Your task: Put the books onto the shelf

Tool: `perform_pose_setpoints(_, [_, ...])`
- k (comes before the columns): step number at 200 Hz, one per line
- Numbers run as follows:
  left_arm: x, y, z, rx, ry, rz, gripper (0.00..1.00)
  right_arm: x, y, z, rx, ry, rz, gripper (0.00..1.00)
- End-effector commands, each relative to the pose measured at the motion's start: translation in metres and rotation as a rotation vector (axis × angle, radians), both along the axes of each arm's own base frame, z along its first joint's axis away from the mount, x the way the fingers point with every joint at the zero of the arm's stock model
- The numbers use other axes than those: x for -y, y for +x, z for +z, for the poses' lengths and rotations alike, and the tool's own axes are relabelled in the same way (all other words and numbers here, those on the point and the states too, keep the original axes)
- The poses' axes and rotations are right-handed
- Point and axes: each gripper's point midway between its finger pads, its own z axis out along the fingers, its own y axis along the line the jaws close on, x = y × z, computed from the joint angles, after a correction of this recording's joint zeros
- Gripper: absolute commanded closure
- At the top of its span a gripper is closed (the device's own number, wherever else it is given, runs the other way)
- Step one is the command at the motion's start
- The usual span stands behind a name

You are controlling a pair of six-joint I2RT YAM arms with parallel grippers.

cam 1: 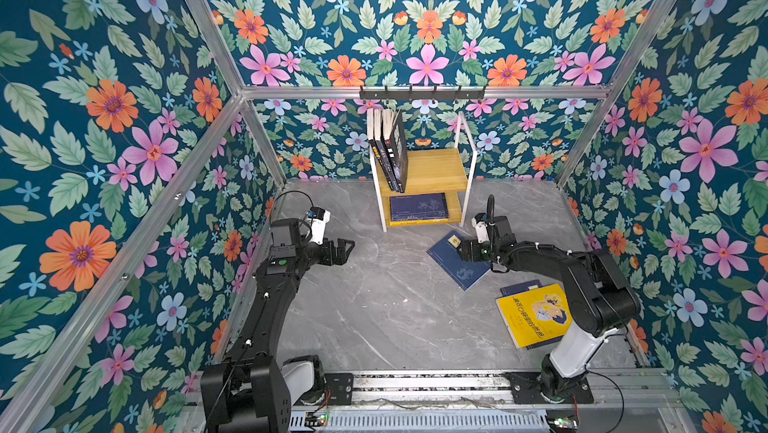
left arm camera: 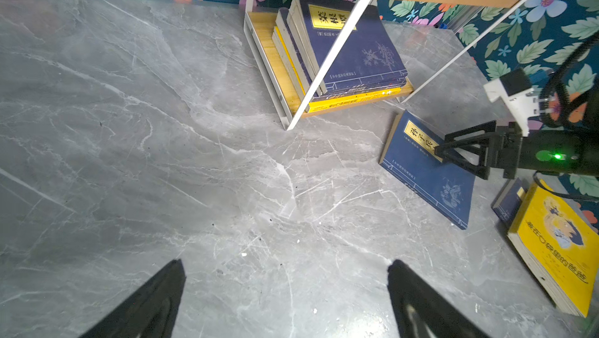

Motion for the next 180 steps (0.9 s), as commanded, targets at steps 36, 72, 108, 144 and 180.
perform_pose_setpoints(36, [0.005, 0.0, 0.004, 0.024, -0.01, -0.035, 0.0, -0.033, 0.003, 0.001, 0.065, 0.065, 0.09, 0.12])
perform_pose_setpoints(72, [0.01, 0.002, 0.003, 0.013, -0.013, -0.051, 0.01, -0.076, -0.019, -0.002, 0.1, 0.065, 0.218, 0.13])
perform_pose_setpoints(108, [0.026, -0.005, -0.016, -0.025, -0.008, -0.115, 0.02, -0.12, -0.039, -0.01, 0.097, 0.101, 0.302, 0.14])
perform_pose_setpoints(144, [0.046, -0.011, -0.039, -0.067, 0.032, -0.177, 0.03, -0.148, -0.047, 0.001, 0.119, 0.08, 0.331, 0.14])
perform_pose_setpoints(180, [0.066, -0.014, -0.063, -0.13, 0.047, -0.226, 0.0, -0.119, -0.051, 0.025, 0.127, 0.046, 0.184, 0.11])
